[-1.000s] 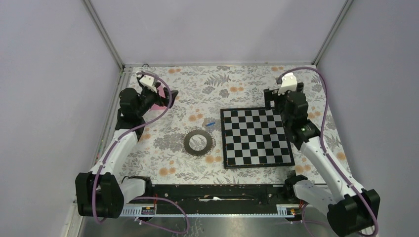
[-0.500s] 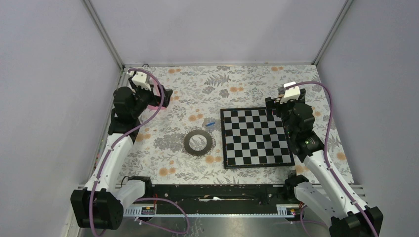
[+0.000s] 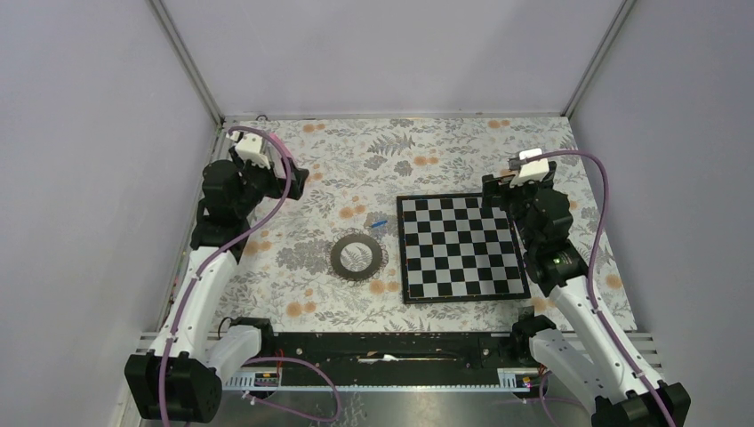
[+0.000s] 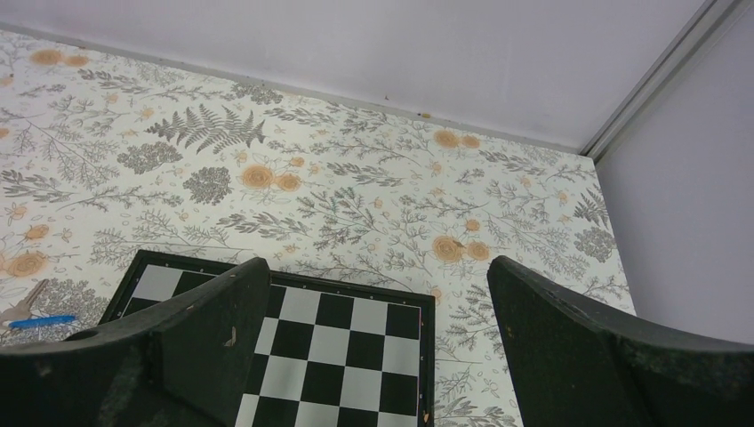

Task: Put the keys on the keyring

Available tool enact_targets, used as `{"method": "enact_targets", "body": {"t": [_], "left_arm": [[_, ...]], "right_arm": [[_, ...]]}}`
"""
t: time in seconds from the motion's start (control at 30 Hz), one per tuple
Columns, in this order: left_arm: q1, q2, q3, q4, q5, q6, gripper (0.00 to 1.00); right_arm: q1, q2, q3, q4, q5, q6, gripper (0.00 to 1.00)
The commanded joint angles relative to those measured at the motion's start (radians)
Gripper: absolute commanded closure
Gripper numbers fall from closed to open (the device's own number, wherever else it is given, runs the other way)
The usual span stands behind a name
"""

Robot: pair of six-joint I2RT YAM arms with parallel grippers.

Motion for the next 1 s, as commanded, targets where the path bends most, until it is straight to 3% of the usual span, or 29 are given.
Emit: {"method": "enact_targets", "body": {"t": [0.0,0.97], "left_arm": [[0.006,-0.011,-0.005,0.021,0.003,-0.022,0.01],[0.039,0.023,-0.046,0.067,0.011,-0.049,0.01]], "right_arm": [[-0.020,-0.023,0.001,0.047,-0.016,0.014,0.01],[-0.029,-0.038,-0.027,0.071,-0.032,-0.018,0.00]]}}
